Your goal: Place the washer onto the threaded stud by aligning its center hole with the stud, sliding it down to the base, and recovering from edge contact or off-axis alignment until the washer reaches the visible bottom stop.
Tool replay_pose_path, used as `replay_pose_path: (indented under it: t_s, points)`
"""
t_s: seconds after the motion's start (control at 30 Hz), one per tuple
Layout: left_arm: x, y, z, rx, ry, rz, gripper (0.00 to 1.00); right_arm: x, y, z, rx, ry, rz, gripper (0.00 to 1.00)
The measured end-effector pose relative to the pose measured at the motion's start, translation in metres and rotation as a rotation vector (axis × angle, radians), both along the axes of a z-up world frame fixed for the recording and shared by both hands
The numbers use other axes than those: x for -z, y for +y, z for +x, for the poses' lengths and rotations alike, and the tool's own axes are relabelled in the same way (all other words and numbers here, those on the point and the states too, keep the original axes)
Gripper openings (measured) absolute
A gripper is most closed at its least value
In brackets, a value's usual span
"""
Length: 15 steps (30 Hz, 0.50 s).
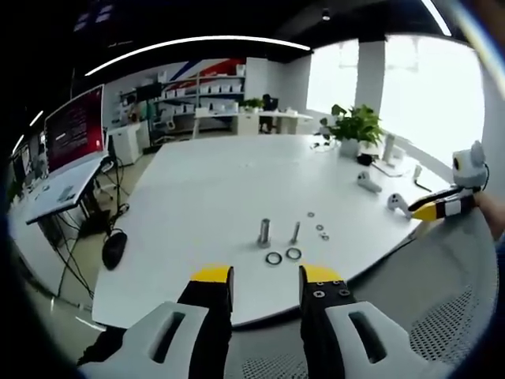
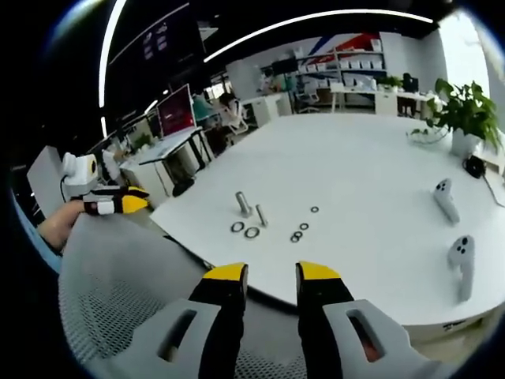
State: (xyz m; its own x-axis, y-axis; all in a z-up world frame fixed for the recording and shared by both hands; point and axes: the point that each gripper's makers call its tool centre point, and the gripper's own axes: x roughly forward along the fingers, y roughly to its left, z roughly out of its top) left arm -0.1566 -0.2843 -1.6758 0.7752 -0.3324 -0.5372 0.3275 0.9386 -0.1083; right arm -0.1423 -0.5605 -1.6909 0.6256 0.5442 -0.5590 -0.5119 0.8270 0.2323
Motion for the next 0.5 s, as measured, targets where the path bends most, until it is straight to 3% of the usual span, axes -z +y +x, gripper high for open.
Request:
replay_pose_path:
  t_s: [0.13, 0.27, 0.37, 0.5]
  points:
    - [0.002, -0.003, -0.002, 0.048, 0.028, -0.001, 0.26, -0.001, 0.001, 0.000, 0.001, -0.004, 0.004, 0.27]
    - [0.000, -0.002, 0.000, 0.124, 0.057, 0.044, 0.13, -0.001, 0.002, 0.000, -0.006, -0.005, 0.004, 0.27]
    - [-0.009, 0.000, 0.009, 0.170, 0.053, 0.064, 0.14, -0.002, 0.003, 0.000, -0.012, -0.008, 0.004, 0.27]
    - [-0.014, 0.000, 0.022, 0.261, 0.057, 0.159, 0.14, -0.004, 0.004, 0.002, -0.029, -0.023, 0.000, 0.27]
